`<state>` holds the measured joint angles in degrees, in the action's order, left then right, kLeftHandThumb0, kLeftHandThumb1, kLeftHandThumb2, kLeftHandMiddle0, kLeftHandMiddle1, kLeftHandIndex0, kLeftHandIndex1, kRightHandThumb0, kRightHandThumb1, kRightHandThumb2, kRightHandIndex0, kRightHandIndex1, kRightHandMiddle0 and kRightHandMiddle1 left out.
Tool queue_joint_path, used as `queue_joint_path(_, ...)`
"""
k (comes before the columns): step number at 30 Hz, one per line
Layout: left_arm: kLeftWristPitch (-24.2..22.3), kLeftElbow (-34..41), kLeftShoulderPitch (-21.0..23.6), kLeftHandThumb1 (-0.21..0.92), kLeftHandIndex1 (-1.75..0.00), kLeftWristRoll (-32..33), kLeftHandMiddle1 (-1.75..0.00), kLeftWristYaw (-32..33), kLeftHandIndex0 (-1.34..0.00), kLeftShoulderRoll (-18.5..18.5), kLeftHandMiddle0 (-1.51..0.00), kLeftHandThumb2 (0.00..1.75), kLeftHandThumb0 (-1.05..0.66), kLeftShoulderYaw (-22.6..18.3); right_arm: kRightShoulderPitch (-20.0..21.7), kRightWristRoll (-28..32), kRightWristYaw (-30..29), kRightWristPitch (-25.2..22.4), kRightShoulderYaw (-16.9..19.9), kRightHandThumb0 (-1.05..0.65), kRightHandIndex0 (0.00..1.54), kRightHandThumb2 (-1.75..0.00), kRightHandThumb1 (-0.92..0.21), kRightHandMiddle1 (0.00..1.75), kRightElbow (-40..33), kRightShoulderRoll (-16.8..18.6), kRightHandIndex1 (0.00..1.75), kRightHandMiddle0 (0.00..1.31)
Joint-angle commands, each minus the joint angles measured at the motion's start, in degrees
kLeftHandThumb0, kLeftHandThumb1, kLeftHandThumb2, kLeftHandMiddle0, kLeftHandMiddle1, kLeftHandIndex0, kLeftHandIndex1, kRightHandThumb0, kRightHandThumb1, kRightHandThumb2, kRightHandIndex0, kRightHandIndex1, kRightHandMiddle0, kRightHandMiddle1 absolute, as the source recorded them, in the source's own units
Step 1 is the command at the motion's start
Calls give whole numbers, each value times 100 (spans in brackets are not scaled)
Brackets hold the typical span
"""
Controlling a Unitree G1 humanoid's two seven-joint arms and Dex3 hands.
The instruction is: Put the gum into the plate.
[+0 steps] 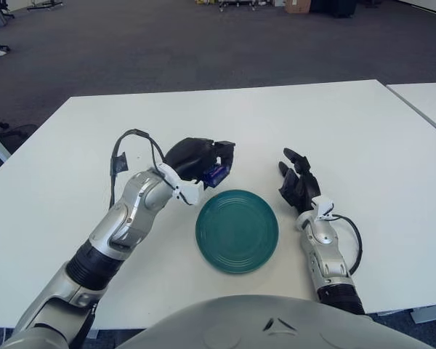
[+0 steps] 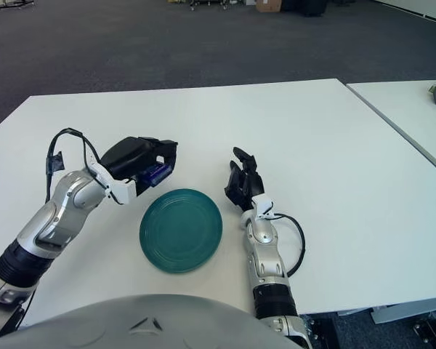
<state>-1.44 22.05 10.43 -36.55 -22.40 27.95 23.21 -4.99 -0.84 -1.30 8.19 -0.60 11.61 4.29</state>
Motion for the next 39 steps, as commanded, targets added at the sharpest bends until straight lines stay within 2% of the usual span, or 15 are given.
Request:
queue_joint_path(1, 233, 179, 44, 11, -175, -138, -156, -180, -58, 51, -81, 150, 0, 136, -339, 83, -58, -515, 70, -86, 35, -98, -92, 65, 412, 31, 1, 0)
queue_joint_path(6, 740, 139, -8, 13, -175, -423, -156, -114, -58, 39, -78, 147, 0, 424, -310, 143, -48, -500, 106, -85, 38, -96, -92, 67, 437, 65, 2, 0)
queue_joint_path(11, 563, 311, -81, 14, -175, -628, -158, -557, -59, -160, -75, 147, 0, 706, -270, 308, 51, -512, 180, -85, 38, -94, -92, 68, 500, 113, 1, 0)
queue_joint_path(16, 556, 360, 128, 14, -175, -1143, -145, -1085, -62, -323, -78, 143, 0, 1117, -208, 355, 120, -500, 198, -84, 37, -93, -92, 69, 609, 82, 1, 0)
queue_joint_path(21, 431, 393, 107, 14, -175, -1182, -140, -1515, -64, -523, -80, 141, 0, 1251, -142, 152, 48, -288, 150, -82, 36, -96, -92, 70, 785, 14, 0, 0)
queue_joint_path(25, 230, 115, -182, 12, -175, -1285, -143, -1466, -67, -727, -78, 144, 0, 1381, -183, -204, -285, -69, 50, -83, 37, -99, -92, 72, 726, 18, 1, 0)
queue_joint_path(29, 152, 33, -174, 11, -175, -1401, -144, -1551, -69, -781, -78, 145, 0, 1428, -205, -358, -395, -130, -21, -84, 39, -101, -92, 73, 666, 3, 2, 0)
queue_joint_path(33, 299, -93, -159, 11, -175, -1368, -146, -1503, -69, -726, -76, 146, 0, 1438, -191, -394, -429, -141, -57, -84, 40, -102, -92, 74, 689, -6, 2, 0)
queue_joint_path(35, 350, -136, -175, 15, -171, -1323, -160, -1471, -65, -714, -68, 145, 0, 1427, -193, -383, -435, -187, -70, -84, 40, -103, -92, 74, 650, -2, 2, 0)
queue_joint_path(39, 406, -207, -193, 26, -160, -1268, -168, -1426, -62, -731, -58, 132, 0, 1408, -157, -314, -422, -239, -62, -84, 39, -103, -92, 74, 659, 13, 1, 0)
